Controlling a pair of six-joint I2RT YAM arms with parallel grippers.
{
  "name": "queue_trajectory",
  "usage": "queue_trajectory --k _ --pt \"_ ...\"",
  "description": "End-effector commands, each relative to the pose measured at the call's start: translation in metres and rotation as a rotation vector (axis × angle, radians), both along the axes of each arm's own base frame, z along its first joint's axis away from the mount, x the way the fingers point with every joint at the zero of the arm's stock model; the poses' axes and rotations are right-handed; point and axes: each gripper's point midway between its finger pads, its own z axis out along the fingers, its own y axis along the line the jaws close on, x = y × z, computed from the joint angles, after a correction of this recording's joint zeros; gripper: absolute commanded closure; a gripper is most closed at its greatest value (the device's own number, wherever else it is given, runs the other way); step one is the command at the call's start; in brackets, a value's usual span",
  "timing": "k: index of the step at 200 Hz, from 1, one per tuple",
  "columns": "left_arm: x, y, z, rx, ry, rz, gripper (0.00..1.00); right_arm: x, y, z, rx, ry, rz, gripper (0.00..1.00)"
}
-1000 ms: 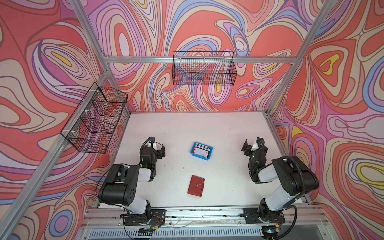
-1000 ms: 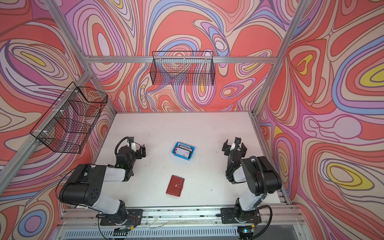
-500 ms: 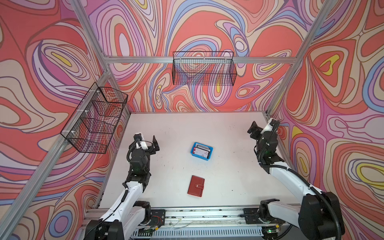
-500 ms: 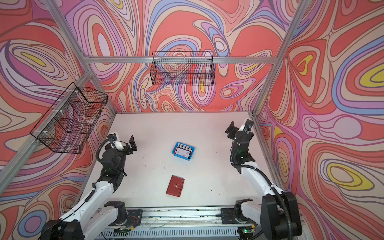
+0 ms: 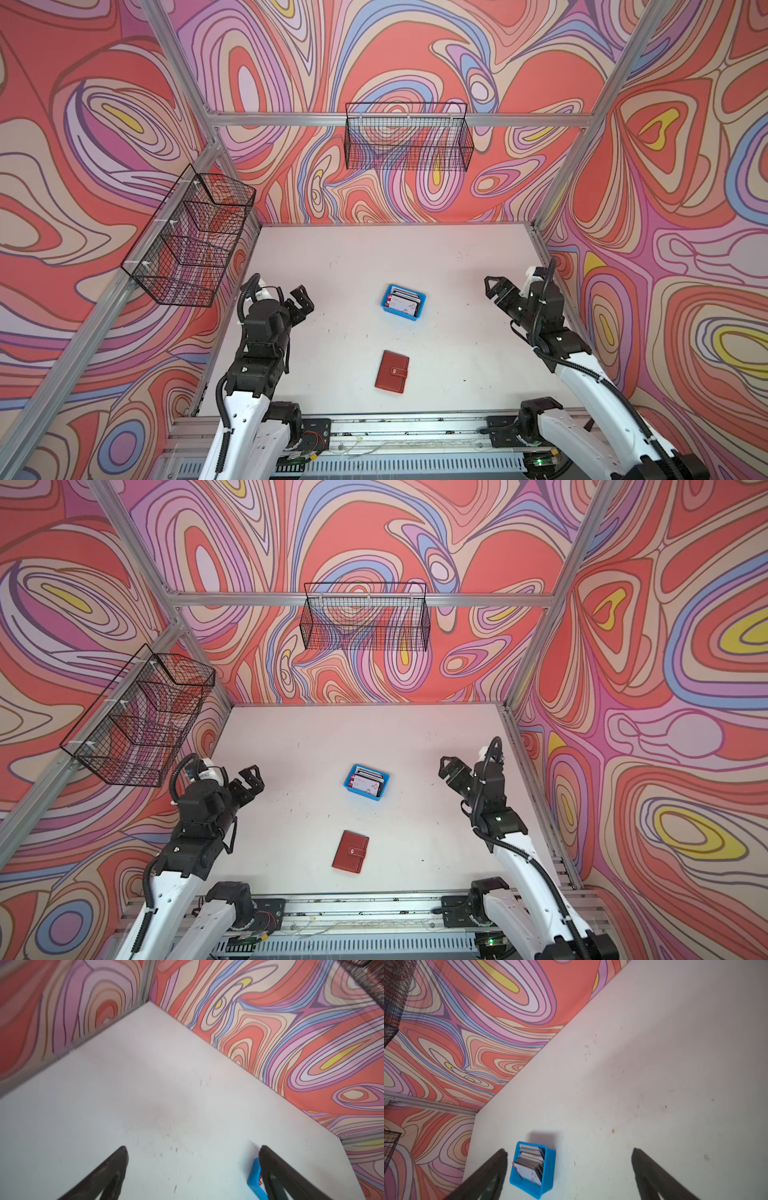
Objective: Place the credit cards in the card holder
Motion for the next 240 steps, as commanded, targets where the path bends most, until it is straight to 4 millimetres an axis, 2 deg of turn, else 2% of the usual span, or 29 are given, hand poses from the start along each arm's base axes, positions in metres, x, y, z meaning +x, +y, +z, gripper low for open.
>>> queue_trajectory --k 1,22,36,56,75,99,124,149,169,174,177,198,214,240 --pt "-0.017 -0.014 -0.036 -0.176 0.116 -0.004 0.0 -0.015 0.022 0.001 0.137 0.028 0.085 0.02" --pt "-0.027 -0.024 -0.04 -0.169 0.158 -0.072 0.01 -0.027 0.028 0.002 0.124 0.063 0.135 0.03" --pt "-0.031 -0.039 -0.036 -0.183 0.17 -0.166 0.09 -0.033 0.039 0.002 0.124 0.049 0.193 0.07" --pt "-0.036 -0.063 -0.035 -0.234 0.198 -0.3 0.19 -0.041 0.055 -0.01 0.074 0.088 0.215 0.11" --pt "-0.043 -0.08 -0.032 -0.283 0.232 -0.394 0.28 -0.048 0.101 -0.022 0.009 0.119 0.297 0.14" --pt "-0.054 -0.101 -0.025 -0.279 0.236 -0.506 0.33 -0.077 0.187 -0.039 -0.105 0.09 0.396 0.16" --pt "-0.074 -0.113 -0.021 -0.211 0.264 -0.564 0.38 -0.094 0.238 -0.062 -0.18 0.133 0.446 0.19" --pt "-0.092 -0.127 -0.032 -0.22 0.28 -0.634 0.39 -0.111 0.275 -0.088 -0.122 0.16 0.535 0.23" --pt "-0.101 -0.141 -0.053 -0.244 0.319 -0.685 0.44 -0.121 0.284 -0.106 -0.156 0.188 0.541 0.26" --pt "-0.101 -0.146 -0.053 -0.245 0.317 -0.699 0.44 -0.124 0.283 -0.11 -0.164 0.195 0.539 0.26" --pt "-0.104 -0.147 -0.069 -0.235 0.351 -0.698 0.44 -0.125 0.283 -0.112 -0.163 0.198 0.539 0.26" --pt "-0.106 -0.156 -0.099 -0.185 0.403 -0.695 0.48 -0.134 0.281 -0.129 -0.143 0.226 0.538 0.26" --pt "-0.109 -0.17 -0.112 -0.189 0.418 -0.731 0.52 -0.137 0.276 -0.138 -0.152 0.247 0.536 0.28" --pt "-0.116 -0.179 -0.131 -0.183 0.442 -0.771 0.52 -0.143 0.263 -0.149 -0.142 0.274 0.524 0.29"
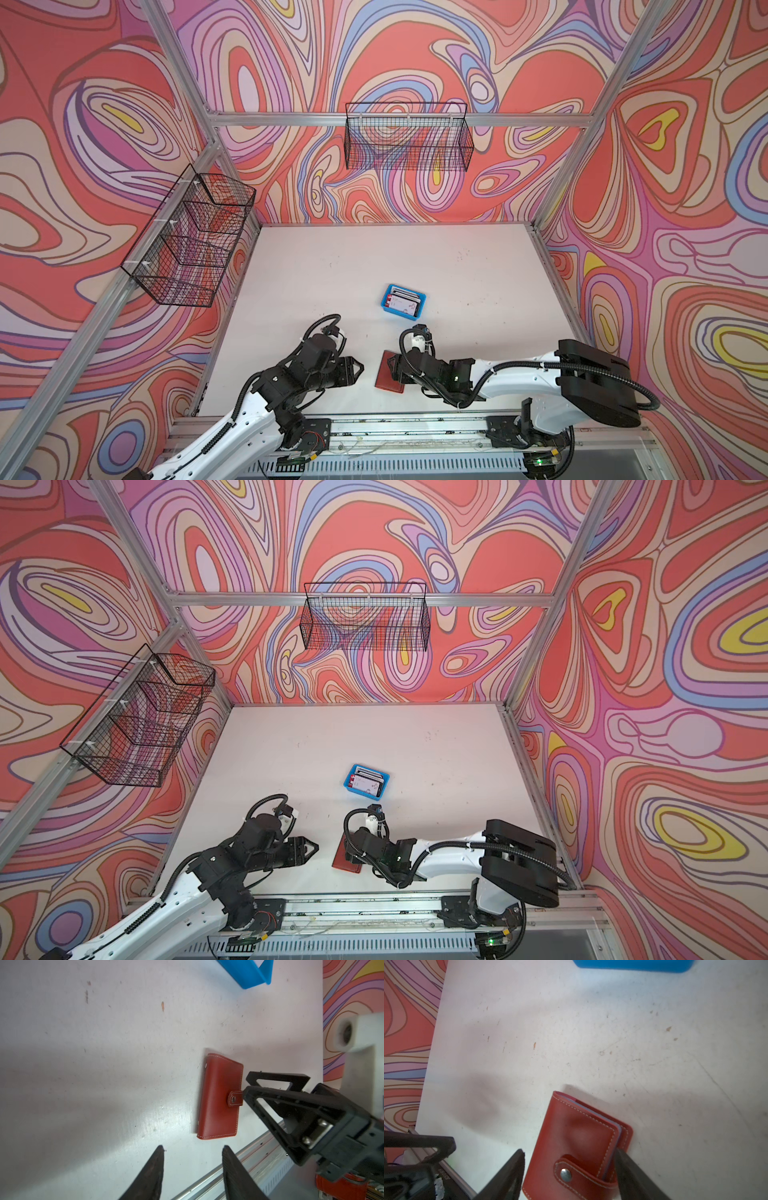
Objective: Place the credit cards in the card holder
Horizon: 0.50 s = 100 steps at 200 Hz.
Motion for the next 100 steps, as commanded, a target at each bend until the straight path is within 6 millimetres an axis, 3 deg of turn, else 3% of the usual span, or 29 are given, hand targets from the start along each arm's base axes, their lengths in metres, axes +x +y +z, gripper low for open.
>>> queue_trajectory --k 1,48,100 --pt "0.012 -0.01 0.002 -0.037 -0.047 0.026 0.52 -0.004 -0.012 -0.011 0.023 0.023 -0.049 0.29" --pt "-0.006 -0.014 -0.042 0.004 0.082 -0.024 0.61 -0.019 -0.012 -0.023 0.09 0.057 -0.038 0.32" --pt "-0.004 -0.038 -0.032 -0.044 0.038 -0.09 0.62 -0.025 0.005 -0.033 0.123 0.092 -0.016 0.38"
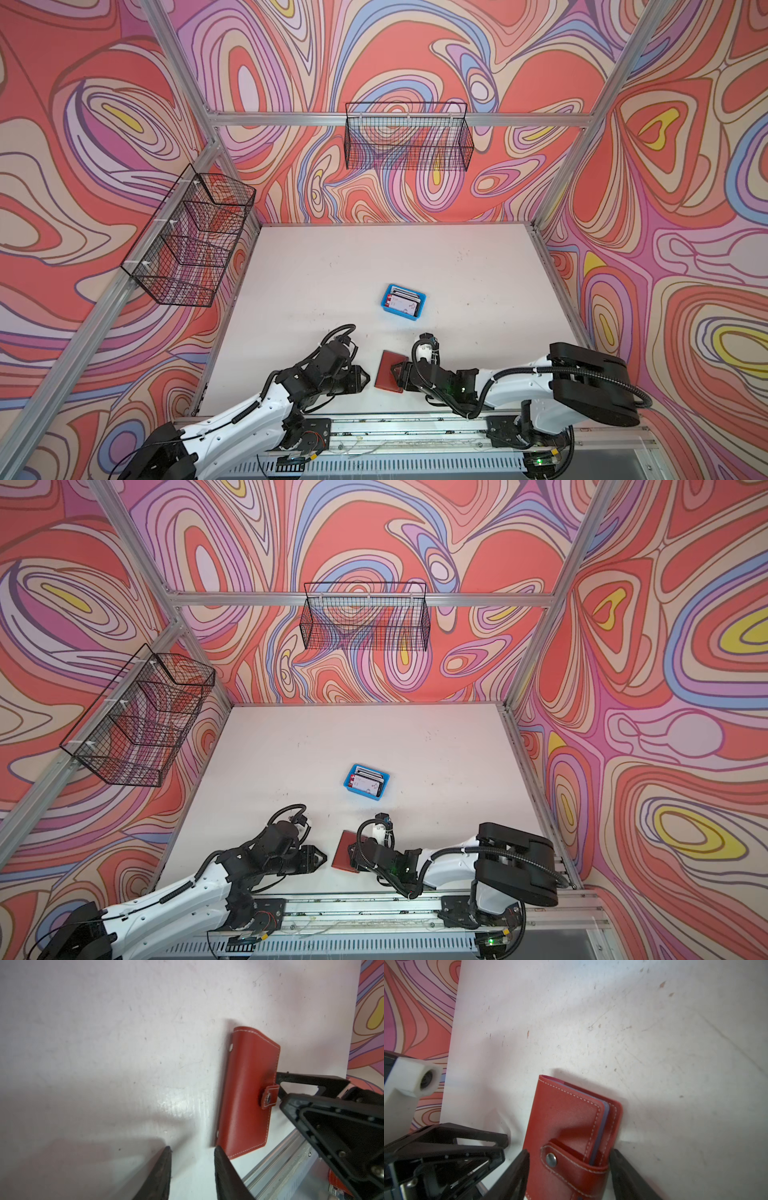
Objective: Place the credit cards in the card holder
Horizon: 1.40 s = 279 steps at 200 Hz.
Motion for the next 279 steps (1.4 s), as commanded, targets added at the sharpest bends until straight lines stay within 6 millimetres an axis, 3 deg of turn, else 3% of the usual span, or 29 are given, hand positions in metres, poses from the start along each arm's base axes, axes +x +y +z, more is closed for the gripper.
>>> queue_trajectory --k 1,61,141,217,253,279 --pt "0.007 -0.016 0.016 -0.053 -0.044 -0.02 0.62 -0.009 0.003 -0.019 -0.014 0.062 0.012 0.38" --pt "0.007 -0.031 0.008 -0.076 -0.02 -0.049 0.68 -0.006 0.015 -0.022 -0.024 0.061 0.012 0.4" --pt "0.009 -0.037 0.012 -0.089 -0.038 -0.059 0.68 -0.009 0.027 -0.018 0.06 0.087 0.024 0.57" --pt "0.009 -0.039 0.016 -0.104 -0.054 -0.072 0.69 -0.014 0.031 0.003 0.19 0.093 0.038 1.0" --pt "0.011 -0.039 0.025 -0.107 -0.075 -0.066 0.6 -0.01 0.025 0.016 0.219 0.071 0.013 1.0" --pt "0.019 -0.034 0.051 -0.099 -0.139 -0.044 0.5 -0.007 0.023 0.035 0.255 0.042 -0.002 1.0"
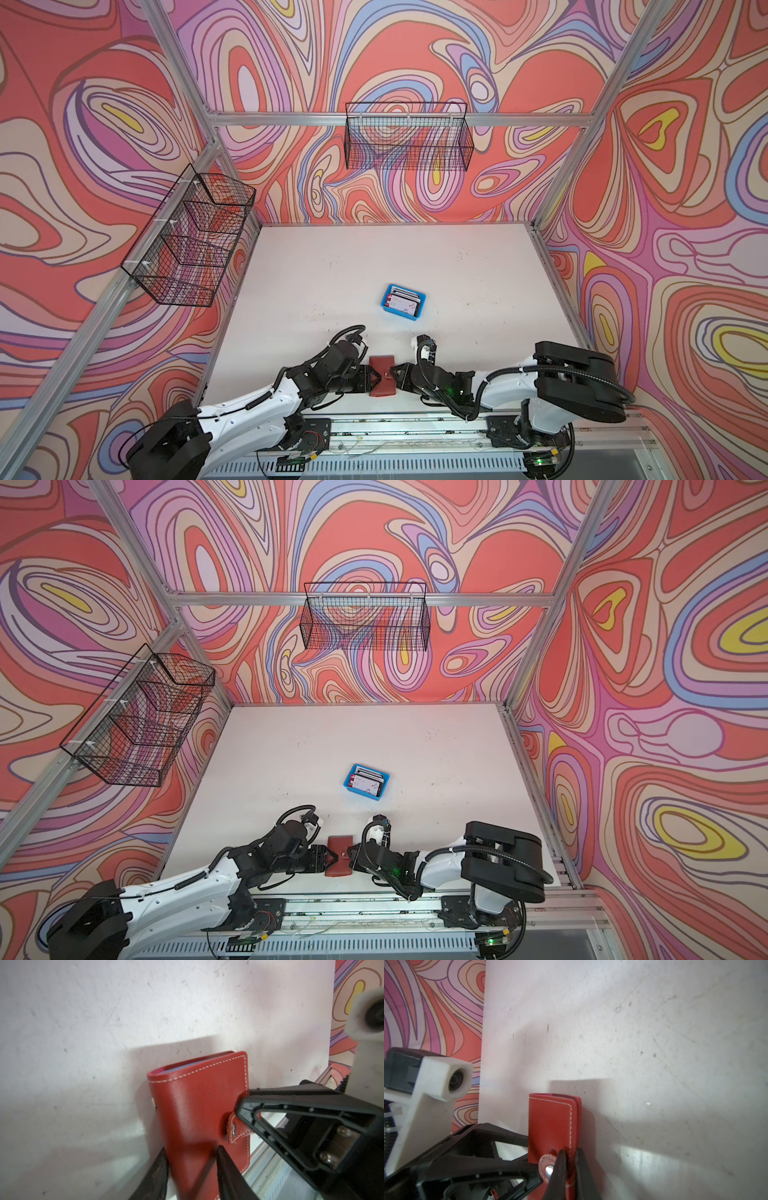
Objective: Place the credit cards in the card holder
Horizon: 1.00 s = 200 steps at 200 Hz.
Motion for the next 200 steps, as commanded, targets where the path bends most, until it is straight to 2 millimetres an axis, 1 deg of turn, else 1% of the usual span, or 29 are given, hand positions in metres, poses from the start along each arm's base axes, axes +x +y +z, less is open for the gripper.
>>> queue_trajectory --k 1,16,20,27,42,54,59,70,71,72,75,88,97,109,112,121,124,125,135,137,145,147,148,154,161,172,180,190,200 --pt "0.016 -0.004 0.041 -0.033 -0.106 0.024 0.5 -0.002 0.003 0.025 0.076 -0.012 0.0 1.0" --pt "0.022 0.001 0.068 -0.042 -0.17 0.053 0.49 -0.001 0.003 0.04 0.111 -0.032 -0.002 1.0" --pt "0.025 0.002 0.079 -0.06 -0.198 0.065 0.49 -0.001 0.003 0.045 0.122 -0.039 -0.003 1.0" --pt "0.025 0.008 0.091 -0.063 -0.222 0.081 0.48 0.0 0.003 0.053 0.141 -0.048 -0.004 1.0" --pt "0.027 0.012 0.129 -0.14 -0.314 0.104 0.44 0.001 0.002 0.075 0.187 -0.074 -0.006 1.0" --pt "0.026 0.016 0.157 -0.204 -0.378 0.114 0.43 0.001 0.001 0.088 0.214 -0.093 -0.005 1.0" --pt "0.025 0.018 0.168 -0.232 -0.405 0.118 0.43 0.001 0.0 0.097 0.231 -0.106 -0.006 1.0" --pt "0.022 0.023 0.182 -0.269 -0.447 0.124 0.43 0.002 -0.002 0.11 0.251 -0.127 -0.008 1.0" --pt "0.022 0.024 0.191 -0.286 -0.462 0.126 0.43 0.002 -0.003 0.113 0.253 -0.131 -0.009 1.0" --pt "0.021 0.024 0.197 -0.295 -0.471 0.127 0.43 0.002 -0.003 0.114 0.257 -0.132 -0.009 1.0" --pt "0.02 0.026 0.205 -0.311 -0.489 0.129 0.43 0.002 -0.003 0.117 0.261 -0.137 -0.01 1.0" --pt "0.016 0.031 0.223 -0.348 -0.53 0.133 0.42 0.003 -0.007 0.133 0.283 -0.158 -0.019 1.0" --pt "0.014 0.034 0.233 -0.374 -0.552 0.134 0.4 0.005 -0.01 0.147 0.29 -0.186 -0.027 1.0" --pt "0.011 0.036 0.245 -0.395 -0.585 0.124 0.38 0.009 -0.017 0.165 0.262 -0.228 -0.044 1.0" --pt "0.01 0.036 0.249 -0.399 -0.594 0.121 0.38 0.011 -0.019 0.174 0.259 -0.247 -0.053 1.0" --pt "0.009 0.038 0.262 -0.406 -0.622 0.117 0.38 0.016 -0.027 0.189 0.225 -0.295 -0.073 1.0" --pt "0.008 0.038 0.266 -0.407 -0.63 0.113 0.38 0.018 -0.031 0.199 0.212 -0.326 -0.085 1.0" --pt "0.008 0.038 0.268 -0.408 -0.631 0.113 0.38 0.018 -0.031 0.199 0.212 -0.326 -0.085 1.0" --pt "0.006 0.038 0.284 -0.423 -0.664 0.096 0.38 0.025 -0.041 0.223 0.163 -0.413 -0.11 1.0" --pt "0.006 0.038 0.288 -0.427 -0.674 0.091 0.38 0.027 -0.044 0.232 0.153 -0.442 -0.117 1.0" --pt "0.004 0.036 0.301 -0.449 -0.705 0.074 0.39 0.031 -0.051 0.25 0.118 -0.506 -0.135 1.0" --pt "0.004 0.035 0.303 -0.456 -0.712 0.072 0.39 0.033 -0.055 0.259 0.106 -0.535 -0.142 1.0" --pt "0.005 0.035 0.304 -0.459 -0.716 0.072 0.39 0.033 -0.055 0.259 0.106 -0.535 -0.142 1.0" --pt "0.006 0.032 0.307 -0.472 -0.727 0.069 0.39 0.036 -0.06 0.277 0.079 -0.6 -0.154 1.0" --pt "0.009 0.03 0.311 -0.5 -0.748 0.079 0.4 0.038 -0.065 0.292 0.053 -0.653 -0.161 1.0" --pt "0.016 0.024 0.302 -0.506 -0.749 0.087 0.41 0.04 -0.067 0.31 0.035 -0.705 -0.15 1.0" --pt "0.017 0.018 0.295 -0.511 -0.756 0.067 0.43 0.038 -0.064 0.321 0.037 -0.739 -0.112 1.0" --pt "0.016 0.01 0.286 -0.512 -0.764 0.025 0.44 0.034 -0.06 0.328 0.047 -0.776 -0.062 1.0" --pt "0.015 0.006 0.276 -0.491 -0.773 -0.008 0.45 0.029 -0.057 0.327 0.059 -0.803 -0.027 1.0"
